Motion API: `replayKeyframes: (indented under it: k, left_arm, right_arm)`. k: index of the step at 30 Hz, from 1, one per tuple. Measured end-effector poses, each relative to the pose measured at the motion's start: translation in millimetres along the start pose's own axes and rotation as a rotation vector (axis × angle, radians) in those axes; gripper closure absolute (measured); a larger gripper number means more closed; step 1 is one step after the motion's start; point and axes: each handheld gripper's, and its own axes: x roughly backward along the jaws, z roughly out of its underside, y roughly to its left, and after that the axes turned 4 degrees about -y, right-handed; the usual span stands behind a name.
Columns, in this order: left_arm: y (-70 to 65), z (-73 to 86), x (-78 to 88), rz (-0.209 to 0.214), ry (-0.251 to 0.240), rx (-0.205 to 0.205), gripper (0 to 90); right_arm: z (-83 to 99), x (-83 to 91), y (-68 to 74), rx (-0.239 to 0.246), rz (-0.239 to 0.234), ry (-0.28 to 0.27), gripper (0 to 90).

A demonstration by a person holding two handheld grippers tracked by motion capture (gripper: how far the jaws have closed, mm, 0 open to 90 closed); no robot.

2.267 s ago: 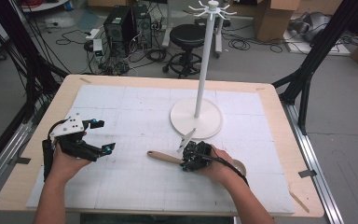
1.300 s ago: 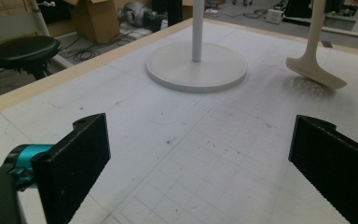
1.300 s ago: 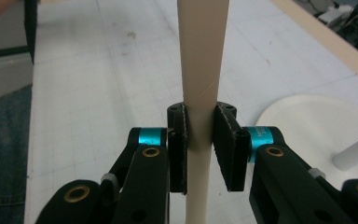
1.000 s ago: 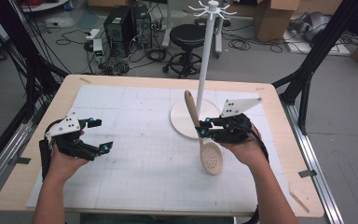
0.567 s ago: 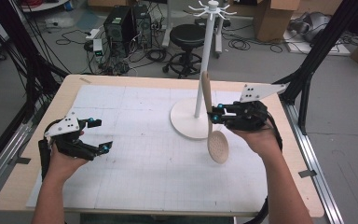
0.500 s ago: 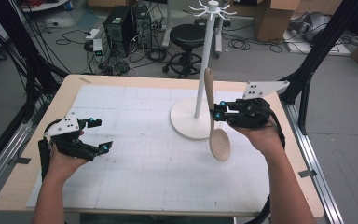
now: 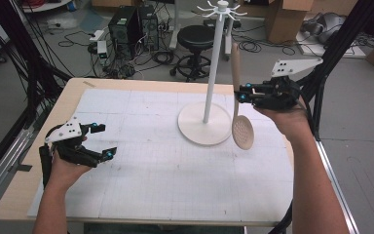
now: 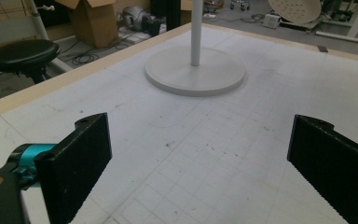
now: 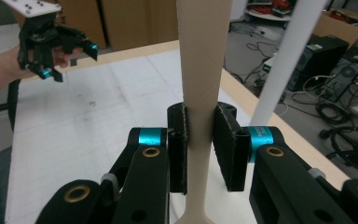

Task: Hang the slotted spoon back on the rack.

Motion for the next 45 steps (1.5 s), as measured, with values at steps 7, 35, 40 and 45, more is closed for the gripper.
replayKeyframes:
  k: [7,35,40,45]
  left_arm:
    - [0.4,0.0,1.1,0.001,-0.009,0.005,6.5]
    - [1.9,-0.1,4.2,-0.005,-0.019,0.006,6.6]
    - [2.4,0.1,4.1,-0.003,-0.019,0.006,6.6]
    - [2.4,0.3,4.1,-0.002,-0.020,0.007,6.6]
  right_arm:
    - [-13.0,4.0,-14.8,-0.018,0.025,-0.011,76.3]
    - [-31.4,-10.3,-45.1,-0.079,0.088,0.042,76.2]
    - [-34.4,-14.0,-47.3,-0.076,0.094,0.046,76.2]
    - [-36.5,-18.9,-49.9,-0.080,0.095,0.056,76.2]
